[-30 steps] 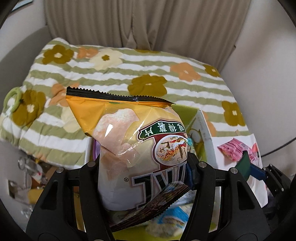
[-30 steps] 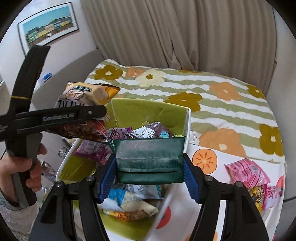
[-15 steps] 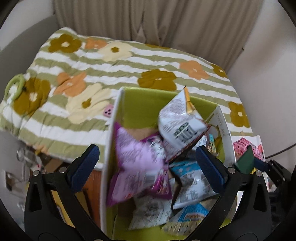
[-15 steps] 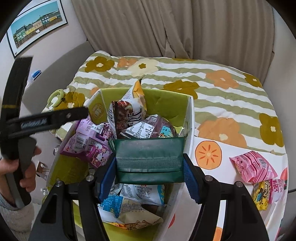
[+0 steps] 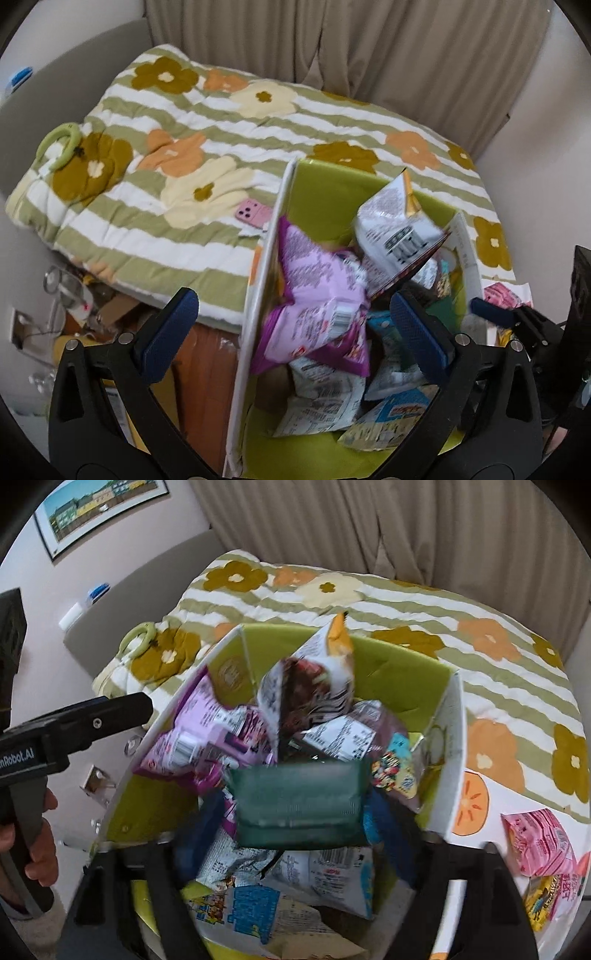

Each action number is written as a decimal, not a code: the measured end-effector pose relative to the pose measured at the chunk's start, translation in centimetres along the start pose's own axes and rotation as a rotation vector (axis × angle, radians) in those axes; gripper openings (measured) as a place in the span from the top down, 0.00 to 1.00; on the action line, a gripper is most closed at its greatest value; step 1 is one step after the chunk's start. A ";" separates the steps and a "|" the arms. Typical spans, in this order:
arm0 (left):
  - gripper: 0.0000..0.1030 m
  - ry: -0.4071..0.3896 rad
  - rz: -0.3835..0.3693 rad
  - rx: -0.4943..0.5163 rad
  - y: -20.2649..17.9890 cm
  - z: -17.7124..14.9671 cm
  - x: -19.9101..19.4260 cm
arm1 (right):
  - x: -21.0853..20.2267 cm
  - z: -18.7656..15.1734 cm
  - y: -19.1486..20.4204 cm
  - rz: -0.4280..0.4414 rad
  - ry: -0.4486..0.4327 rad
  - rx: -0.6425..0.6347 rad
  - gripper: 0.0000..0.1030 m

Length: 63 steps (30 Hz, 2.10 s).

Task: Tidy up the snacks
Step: 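Carry both snacks into the yellow-green box and open both tools, then move both tools back over the pink and yellow bags on the board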

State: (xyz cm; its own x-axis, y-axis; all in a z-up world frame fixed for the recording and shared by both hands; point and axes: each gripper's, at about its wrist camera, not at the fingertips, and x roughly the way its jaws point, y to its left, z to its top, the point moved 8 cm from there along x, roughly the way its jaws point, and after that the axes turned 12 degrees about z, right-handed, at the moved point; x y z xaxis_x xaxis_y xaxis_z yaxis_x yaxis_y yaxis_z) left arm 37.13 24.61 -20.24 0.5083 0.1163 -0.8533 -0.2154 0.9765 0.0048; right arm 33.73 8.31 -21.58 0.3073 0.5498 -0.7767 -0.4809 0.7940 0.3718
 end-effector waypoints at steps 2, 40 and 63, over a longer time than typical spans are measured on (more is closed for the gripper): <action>0.00 0.009 0.003 -0.007 0.3 -0.6 0.1 | -0.1 -0.4 0.3 0.007 -0.017 -0.017 0.01; 0.00 -0.185 -0.332 0.321 -16.5 -4.2 -11.9 | -20.1 -7.9 -4.0 -0.361 -0.356 0.195 0.01; 0.00 -0.011 -0.232 0.792 -44.2 -9.6 -0.4 | -25.1 -16.9 -27.0 -0.422 -0.244 0.450 0.01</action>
State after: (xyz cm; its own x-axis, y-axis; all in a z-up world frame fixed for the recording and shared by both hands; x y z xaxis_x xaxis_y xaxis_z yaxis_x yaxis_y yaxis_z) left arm 38.46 -20.33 -25.06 0.4768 -0.1063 -0.8726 0.5458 0.8140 0.1990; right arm 25.17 -31.33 -20.72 0.5965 0.1687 -0.7847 0.0950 0.9560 0.2777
